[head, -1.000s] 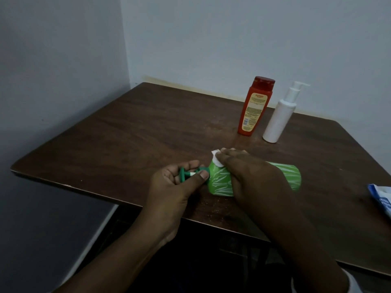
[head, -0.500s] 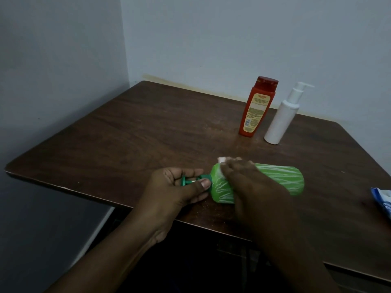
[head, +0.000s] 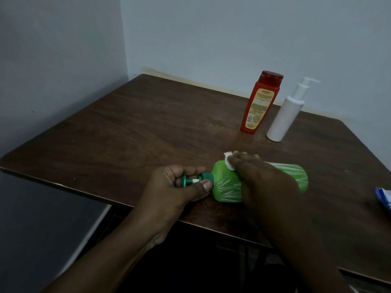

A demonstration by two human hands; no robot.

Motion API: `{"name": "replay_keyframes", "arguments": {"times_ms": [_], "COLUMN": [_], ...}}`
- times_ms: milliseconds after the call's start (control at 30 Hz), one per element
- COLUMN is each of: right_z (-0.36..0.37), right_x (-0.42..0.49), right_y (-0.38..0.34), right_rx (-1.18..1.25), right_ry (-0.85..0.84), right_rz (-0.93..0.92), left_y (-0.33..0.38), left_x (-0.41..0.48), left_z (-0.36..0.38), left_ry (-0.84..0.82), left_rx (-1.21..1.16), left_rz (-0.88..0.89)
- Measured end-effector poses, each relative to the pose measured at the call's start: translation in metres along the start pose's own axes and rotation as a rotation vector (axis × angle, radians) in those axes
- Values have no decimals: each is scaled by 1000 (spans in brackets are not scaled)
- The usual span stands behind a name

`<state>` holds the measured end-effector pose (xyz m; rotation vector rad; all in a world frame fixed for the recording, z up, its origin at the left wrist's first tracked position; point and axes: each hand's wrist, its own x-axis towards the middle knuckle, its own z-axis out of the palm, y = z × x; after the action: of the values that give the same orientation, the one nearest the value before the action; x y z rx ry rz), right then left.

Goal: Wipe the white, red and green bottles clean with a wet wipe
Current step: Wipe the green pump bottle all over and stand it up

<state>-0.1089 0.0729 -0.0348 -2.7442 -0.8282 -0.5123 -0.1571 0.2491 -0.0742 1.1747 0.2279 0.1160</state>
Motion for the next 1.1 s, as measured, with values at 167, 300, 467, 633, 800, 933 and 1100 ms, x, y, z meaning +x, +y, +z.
{"name": "replay_keyframes", "arguments": {"times_ms": [167, 300, 467, 633, 800, 933, 1100], "right_z": [-3, -8, 1, 8, 7, 13, 11], "right_x": [1, 5, 1, -12, -10, -21, -25], "right_y": [-5, -4, -2, -9, 4, -2, 16], "right_rx": [-6, 7, -8, -42, 4, -47, 7], "right_ry": [-54, -65, -27, -17, 16, 21, 83], "right_rz": [-137, -31, -117, -171, -142, -217, -115], "left_y": [1, 1, 2, -1, -1, -4, -4], "left_x": [-2, -2, -2, 0, 0, -1, 2], "left_z": [0, 0, 0, -1, 1, 2, 3], "left_ry": [-5, 1, -24, -17, -18, 9, 3], "left_rx": [52, 47, 32, 52, 47, 6, -33], "left_rz": [11, 11, 11, 38, 39, 43, 40]}}
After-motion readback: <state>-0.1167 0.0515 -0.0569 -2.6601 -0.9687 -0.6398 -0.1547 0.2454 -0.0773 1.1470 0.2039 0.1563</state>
